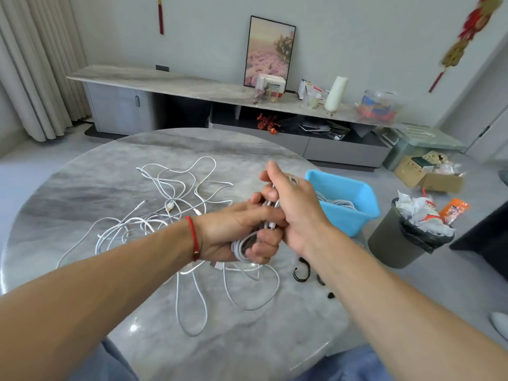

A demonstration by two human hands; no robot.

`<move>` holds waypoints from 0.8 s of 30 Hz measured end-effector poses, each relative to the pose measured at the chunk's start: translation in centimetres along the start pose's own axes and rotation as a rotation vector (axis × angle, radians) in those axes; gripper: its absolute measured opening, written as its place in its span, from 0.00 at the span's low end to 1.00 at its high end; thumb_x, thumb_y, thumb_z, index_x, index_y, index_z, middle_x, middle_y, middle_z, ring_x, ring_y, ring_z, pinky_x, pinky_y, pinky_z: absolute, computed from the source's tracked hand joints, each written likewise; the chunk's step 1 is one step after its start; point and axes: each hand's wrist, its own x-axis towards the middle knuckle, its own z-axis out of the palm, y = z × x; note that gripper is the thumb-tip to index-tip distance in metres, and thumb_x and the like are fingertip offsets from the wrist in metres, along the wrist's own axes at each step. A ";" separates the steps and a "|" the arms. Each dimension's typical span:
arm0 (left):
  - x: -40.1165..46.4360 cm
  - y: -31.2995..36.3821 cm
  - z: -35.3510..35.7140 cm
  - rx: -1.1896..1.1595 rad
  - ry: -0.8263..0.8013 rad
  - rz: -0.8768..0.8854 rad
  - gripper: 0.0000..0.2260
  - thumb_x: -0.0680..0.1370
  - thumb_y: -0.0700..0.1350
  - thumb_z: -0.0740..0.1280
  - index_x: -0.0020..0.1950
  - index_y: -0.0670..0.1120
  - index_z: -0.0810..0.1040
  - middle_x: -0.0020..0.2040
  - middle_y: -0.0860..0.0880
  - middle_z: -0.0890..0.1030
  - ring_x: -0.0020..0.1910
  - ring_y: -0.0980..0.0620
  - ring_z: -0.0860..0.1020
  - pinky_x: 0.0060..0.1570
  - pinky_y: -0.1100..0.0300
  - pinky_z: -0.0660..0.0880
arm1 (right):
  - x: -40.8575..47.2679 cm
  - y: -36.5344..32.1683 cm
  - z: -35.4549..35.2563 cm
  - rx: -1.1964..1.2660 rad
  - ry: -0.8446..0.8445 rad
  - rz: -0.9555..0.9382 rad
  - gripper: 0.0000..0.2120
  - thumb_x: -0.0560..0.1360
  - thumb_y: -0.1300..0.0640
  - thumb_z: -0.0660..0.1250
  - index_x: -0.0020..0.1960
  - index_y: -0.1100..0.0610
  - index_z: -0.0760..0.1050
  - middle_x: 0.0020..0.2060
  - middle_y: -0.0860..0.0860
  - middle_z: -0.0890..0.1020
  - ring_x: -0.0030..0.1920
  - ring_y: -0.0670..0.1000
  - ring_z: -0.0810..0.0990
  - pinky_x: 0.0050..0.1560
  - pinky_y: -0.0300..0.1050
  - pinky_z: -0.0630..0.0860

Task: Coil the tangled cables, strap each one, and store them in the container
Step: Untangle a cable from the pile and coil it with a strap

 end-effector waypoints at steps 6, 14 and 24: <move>5.5 0.9 1.0 0.442 0.343 0.038 0.08 0.82 0.45 0.64 0.46 0.42 0.72 0.33 0.48 0.74 0.25 0.53 0.70 0.26 0.62 0.66 | 3.6 -1.8 -3.1 -0.115 0.333 0.008 0.13 0.84 0.53 0.64 0.45 0.59 0.78 0.22 0.48 0.73 0.23 0.49 0.75 0.28 0.43 0.77; 11.1 -2.6 2.9 1.292 0.744 0.208 0.13 0.82 0.54 0.61 0.45 0.45 0.70 0.46 0.39 0.81 0.44 0.35 0.80 0.42 0.49 0.75 | 5.8 -1.1 -8.2 -0.099 0.584 0.052 0.15 0.84 0.56 0.63 0.41 0.58 0.79 0.27 0.50 0.76 0.25 0.50 0.76 0.32 0.43 0.77; 12.9 -5.6 3.6 1.440 0.554 0.139 0.09 0.84 0.46 0.57 0.59 0.42 0.67 0.50 0.42 0.81 0.44 0.36 0.80 0.38 0.49 0.71 | 4.3 0.4 -11.5 -0.074 0.570 0.110 0.15 0.85 0.52 0.62 0.44 0.58 0.79 0.27 0.49 0.73 0.27 0.48 0.75 0.35 0.42 0.77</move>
